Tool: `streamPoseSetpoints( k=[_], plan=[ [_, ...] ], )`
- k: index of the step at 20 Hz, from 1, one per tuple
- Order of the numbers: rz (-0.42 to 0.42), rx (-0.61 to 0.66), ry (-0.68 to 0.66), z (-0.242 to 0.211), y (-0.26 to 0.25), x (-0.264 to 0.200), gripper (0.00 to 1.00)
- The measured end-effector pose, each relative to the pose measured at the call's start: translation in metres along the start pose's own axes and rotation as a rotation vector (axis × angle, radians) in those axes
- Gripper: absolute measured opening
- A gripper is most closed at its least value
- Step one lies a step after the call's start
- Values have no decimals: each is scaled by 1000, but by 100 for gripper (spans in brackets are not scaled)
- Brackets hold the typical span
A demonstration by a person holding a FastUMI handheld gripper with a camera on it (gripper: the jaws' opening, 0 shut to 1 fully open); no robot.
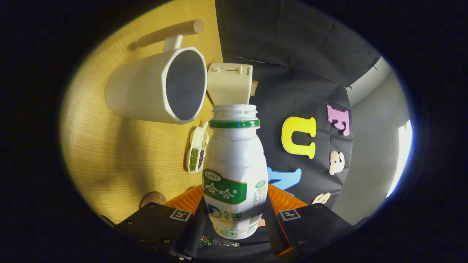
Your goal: Take the bottle from table, then pour the juice into the cup, finally place the bottle on the coaster
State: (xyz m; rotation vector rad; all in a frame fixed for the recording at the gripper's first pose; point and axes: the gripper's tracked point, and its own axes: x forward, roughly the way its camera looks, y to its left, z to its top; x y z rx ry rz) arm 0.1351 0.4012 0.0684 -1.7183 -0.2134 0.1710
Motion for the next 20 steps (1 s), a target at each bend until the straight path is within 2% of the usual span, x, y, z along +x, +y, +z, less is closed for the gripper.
streamPoseSetpoints(
  k=[20],
  plan=[
    [-8, -68, -4, 1, -7, 0, 72]
  ],
)
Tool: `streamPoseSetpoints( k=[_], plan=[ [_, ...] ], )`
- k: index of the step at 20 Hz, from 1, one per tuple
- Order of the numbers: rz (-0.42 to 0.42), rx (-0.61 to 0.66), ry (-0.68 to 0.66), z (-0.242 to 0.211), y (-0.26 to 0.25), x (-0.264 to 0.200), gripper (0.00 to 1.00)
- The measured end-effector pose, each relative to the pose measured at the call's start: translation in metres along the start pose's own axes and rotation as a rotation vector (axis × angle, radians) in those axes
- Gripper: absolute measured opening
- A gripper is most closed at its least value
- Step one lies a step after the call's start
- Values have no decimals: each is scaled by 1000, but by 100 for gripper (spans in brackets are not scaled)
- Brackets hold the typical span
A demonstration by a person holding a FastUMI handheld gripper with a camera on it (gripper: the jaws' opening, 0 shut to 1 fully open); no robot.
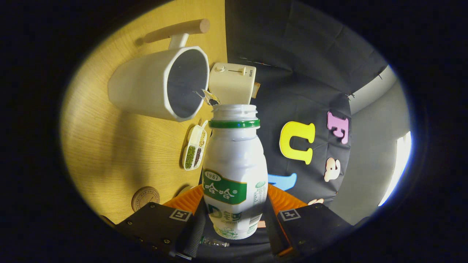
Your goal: Take the bottle from table, then pour the juice into the cup, finally place the bottle on the coaster
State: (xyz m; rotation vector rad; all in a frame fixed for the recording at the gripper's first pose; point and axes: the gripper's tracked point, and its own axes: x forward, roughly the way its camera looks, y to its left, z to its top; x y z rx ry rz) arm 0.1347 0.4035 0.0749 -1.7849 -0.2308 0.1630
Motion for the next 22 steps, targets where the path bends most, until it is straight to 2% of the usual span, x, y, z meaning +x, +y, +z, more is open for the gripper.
streamPoseSetpoints(
  k=[22],
  plan=[
    [-30, -99, -12, 11, -21, -3, 72]
  ],
)
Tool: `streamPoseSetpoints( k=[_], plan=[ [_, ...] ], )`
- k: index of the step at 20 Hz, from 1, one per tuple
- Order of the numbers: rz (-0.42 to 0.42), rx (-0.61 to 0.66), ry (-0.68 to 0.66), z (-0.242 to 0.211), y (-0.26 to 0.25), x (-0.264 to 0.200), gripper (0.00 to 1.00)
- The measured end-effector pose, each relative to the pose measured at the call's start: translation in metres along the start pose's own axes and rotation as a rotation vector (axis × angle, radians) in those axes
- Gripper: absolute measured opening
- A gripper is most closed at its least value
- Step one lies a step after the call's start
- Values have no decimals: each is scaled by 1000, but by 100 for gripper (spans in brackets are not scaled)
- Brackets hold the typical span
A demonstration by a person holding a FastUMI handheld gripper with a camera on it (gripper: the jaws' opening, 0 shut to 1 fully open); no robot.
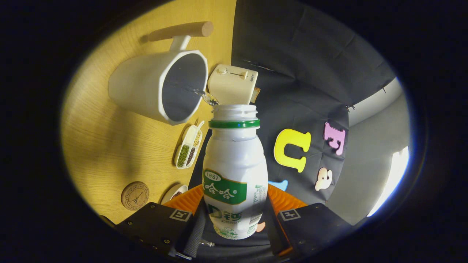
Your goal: Take the bottle from table, then pour the juice into the cup, finally place the bottle on the coaster
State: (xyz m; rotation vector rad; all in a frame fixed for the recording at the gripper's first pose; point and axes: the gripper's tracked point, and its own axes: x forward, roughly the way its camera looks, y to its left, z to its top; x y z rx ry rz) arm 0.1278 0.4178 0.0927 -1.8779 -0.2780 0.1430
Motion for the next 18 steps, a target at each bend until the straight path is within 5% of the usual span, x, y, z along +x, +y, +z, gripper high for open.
streamPoseSetpoints(
  k=[18],
  plan=[
    [-38, -96, -10, 9, -10, 1, 72]
  ],
)
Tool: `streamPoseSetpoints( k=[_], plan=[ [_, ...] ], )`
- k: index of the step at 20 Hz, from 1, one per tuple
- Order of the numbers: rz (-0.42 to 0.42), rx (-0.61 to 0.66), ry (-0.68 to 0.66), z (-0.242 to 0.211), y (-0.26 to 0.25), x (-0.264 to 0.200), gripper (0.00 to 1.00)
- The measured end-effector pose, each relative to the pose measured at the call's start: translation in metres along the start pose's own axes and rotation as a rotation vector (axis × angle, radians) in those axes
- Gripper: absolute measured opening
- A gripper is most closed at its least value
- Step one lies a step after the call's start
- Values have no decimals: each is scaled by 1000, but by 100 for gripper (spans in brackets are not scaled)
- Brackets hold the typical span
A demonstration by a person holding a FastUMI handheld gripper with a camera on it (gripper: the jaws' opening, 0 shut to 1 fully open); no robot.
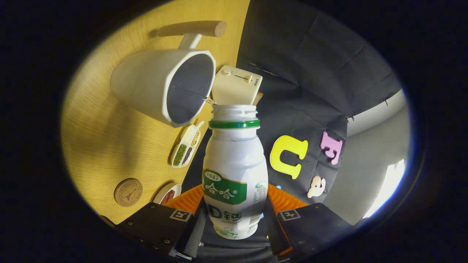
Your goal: Take the bottle from table, then pour the juice into the cup, finally place the bottle on the coaster
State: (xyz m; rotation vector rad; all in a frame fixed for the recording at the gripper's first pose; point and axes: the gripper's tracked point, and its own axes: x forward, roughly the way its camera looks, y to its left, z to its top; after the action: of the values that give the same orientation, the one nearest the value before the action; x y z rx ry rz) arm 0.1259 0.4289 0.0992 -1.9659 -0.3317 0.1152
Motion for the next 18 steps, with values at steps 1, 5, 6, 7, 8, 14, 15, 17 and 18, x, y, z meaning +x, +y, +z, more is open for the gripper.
streamPoseSetpoints(
  k=[1, 5, 6, 7, 8, 14, 15, 17, 18],
  plan=[
    [-8, -13, 1, 0, -1, 0, 72],
    [-27, -41, 1, 1, -4, 2, 72],
    [-31, -53, 2, 1, -4, 2, 72],
    [-35, -62, 5, 1, -5, 1, 72],
    [-38, -69, 6, 1, -6, 1, 72],
    [-60, -107, 6, 0, -14, -1, 72],
    [-64, -113, 5, -1, -16, -1, 72],
    [-75, -119, 6, -3, -21, -3, 72],
    [-76, -119, 5, -3, -22, -4, 72]
  ],
)
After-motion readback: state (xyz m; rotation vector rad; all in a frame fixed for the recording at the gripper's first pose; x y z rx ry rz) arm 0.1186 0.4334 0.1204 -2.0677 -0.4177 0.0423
